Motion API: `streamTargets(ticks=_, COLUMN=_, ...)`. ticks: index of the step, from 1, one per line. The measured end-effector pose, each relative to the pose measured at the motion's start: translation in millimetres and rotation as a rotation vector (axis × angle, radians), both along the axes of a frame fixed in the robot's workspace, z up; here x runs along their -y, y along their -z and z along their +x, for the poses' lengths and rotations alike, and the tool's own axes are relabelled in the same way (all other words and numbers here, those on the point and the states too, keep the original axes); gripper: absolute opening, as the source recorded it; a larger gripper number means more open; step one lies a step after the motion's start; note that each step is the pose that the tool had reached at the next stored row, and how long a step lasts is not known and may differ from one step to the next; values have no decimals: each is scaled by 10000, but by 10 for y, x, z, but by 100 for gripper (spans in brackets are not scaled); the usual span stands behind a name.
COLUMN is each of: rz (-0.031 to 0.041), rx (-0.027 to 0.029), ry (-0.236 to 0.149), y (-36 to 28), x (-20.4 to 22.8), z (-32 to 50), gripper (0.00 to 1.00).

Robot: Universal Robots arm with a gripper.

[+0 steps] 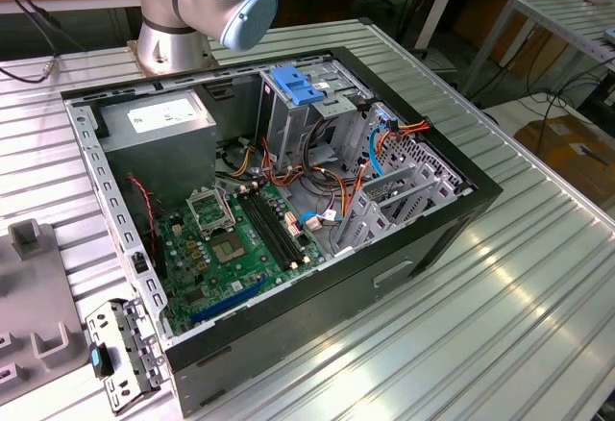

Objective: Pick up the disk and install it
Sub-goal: 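Pick up the disk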

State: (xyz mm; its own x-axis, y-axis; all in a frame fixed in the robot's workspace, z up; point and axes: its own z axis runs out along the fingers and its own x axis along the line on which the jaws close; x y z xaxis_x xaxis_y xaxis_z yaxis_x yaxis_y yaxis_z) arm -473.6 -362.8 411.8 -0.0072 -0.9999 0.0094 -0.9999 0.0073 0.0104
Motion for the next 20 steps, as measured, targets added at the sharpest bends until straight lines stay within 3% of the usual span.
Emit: streamTargets(ticks=20, rz=0, rx=-3, ry=1, y=-113, x=0, z=0, gripper=37)
